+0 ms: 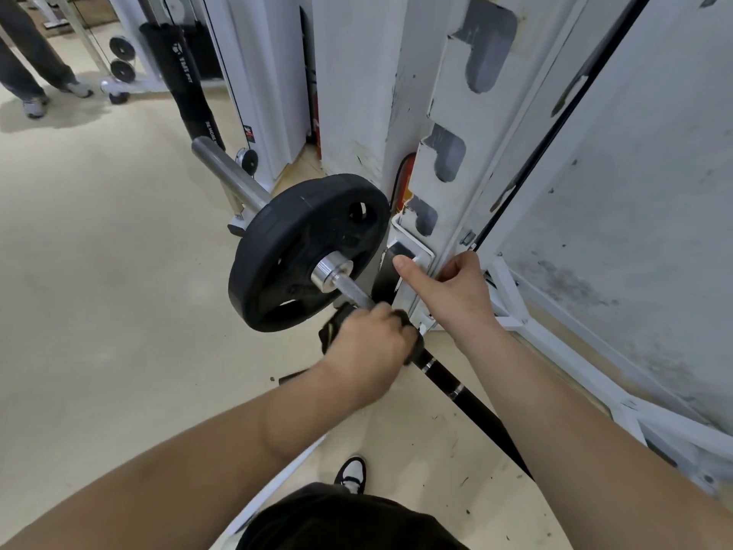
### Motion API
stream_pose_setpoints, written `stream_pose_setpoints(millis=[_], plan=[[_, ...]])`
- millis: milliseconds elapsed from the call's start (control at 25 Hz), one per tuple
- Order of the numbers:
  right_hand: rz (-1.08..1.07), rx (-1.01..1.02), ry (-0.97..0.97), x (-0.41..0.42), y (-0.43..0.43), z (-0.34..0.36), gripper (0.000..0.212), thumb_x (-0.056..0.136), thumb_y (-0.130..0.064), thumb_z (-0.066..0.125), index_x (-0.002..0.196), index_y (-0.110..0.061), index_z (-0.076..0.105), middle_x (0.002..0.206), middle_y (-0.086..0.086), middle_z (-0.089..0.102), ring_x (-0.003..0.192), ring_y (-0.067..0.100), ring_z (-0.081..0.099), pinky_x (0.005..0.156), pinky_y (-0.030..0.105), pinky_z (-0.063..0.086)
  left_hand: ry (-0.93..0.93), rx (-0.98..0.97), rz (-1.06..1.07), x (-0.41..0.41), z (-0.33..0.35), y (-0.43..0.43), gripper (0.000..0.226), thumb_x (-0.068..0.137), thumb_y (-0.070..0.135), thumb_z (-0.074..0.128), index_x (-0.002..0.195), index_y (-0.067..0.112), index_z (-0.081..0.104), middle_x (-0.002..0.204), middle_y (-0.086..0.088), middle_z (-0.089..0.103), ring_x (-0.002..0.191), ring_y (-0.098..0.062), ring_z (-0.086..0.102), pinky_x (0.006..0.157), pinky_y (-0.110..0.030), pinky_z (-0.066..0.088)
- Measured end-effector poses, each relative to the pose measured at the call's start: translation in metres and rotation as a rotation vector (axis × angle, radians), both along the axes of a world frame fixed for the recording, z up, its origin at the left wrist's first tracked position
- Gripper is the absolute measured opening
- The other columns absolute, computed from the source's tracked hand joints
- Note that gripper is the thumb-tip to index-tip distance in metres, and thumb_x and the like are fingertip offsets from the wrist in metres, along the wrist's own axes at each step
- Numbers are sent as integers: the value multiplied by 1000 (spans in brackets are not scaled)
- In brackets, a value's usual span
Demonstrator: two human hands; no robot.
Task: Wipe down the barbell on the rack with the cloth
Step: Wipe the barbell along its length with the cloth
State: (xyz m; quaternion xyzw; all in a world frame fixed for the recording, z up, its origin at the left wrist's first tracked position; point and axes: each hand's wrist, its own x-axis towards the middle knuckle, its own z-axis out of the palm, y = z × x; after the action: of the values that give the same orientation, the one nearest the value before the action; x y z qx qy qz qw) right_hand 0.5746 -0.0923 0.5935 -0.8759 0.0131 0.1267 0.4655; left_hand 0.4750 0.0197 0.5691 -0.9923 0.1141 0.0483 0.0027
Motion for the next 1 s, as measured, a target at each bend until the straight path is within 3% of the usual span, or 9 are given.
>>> stream_pose_setpoints(millis=[80,160,280,360,520,720,880,920,1000], plan=[[25,-25,-1,-2,-6,1,71,64,-79,77,99,-22,52,92,-6,59,82,13,61,76,39,56,10,-90,49,-5,-2,4,37,86,13,57,122,21,58,113,0,64,113,-26,54,81,-38,48],[76,-28,7,-6,-19,2,62,73,-75,75,101,-21,59,95,-7,63,86,10,62,73,31,50,-63,-244,327,1,-8,18,31,88,21,59,119,22,59,111,0,65,112,-26,56,76,-38,53],[130,-41,50,-16,-45,-9,49,91,-57,68,85,-8,65,80,7,66,72,14,60,66,28,46,-197,-260,530,5,-22,12,27,80,17,68,107,13,64,100,-8,67,101,-33,59,66,-40,54],[95,-68,79,-25,-61,-24,46,97,-43,64,81,-1,65,83,20,70,71,24,63,68,34,49,-231,-328,426,-5,-38,-13,28,72,7,66,99,10,66,92,-10,66,92,-34,59,60,-41,54],[-6,-103,144,-40,-91,-47,31,99,-29,60,85,-3,68,87,20,73,85,37,69,82,47,57,-177,-377,45,-23,-44,-28,36,75,9,65,111,15,70,99,-2,69,93,-28,58,67,-43,56],[-54,-85,127,-57,-126,-49,21,99,-27,59,85,-15,70,86,8,75,85,27,70,81,40,57,-209,-289,383,-3,-31,-44,32,85,22,65,118,21,65,102,1,72,97,-29,58,70,-43,54],[-38,-100,54,-71,-169,-42,18,98,-22,58,83,-22,68,82,-2,70,82,19,65,71,32,50,3,-532,54,-32,-27,-118,32,85,17,62,116,27,65,102,8,72,101,-25,56,79,-38,53],[-37,-90,52,-75,-183,-40,17,99,-22,58,85,-25,68,84,-3,71,83,18,66,72,31,50,50,-608,29,-29,-18,-118,32,87,16,61,113,33,66,101,15,71,102,-19,58,83,-35,53],[-60,-57,55,-85,-212,-35,16,100,-23,57,92,-30,69,89,-2,73,86,18,69,77,30,54,34,-664,192,-10,-10,-113,34,89,17,61,114,39,65,99,22,66,99,-8,60,87,-32,55]])
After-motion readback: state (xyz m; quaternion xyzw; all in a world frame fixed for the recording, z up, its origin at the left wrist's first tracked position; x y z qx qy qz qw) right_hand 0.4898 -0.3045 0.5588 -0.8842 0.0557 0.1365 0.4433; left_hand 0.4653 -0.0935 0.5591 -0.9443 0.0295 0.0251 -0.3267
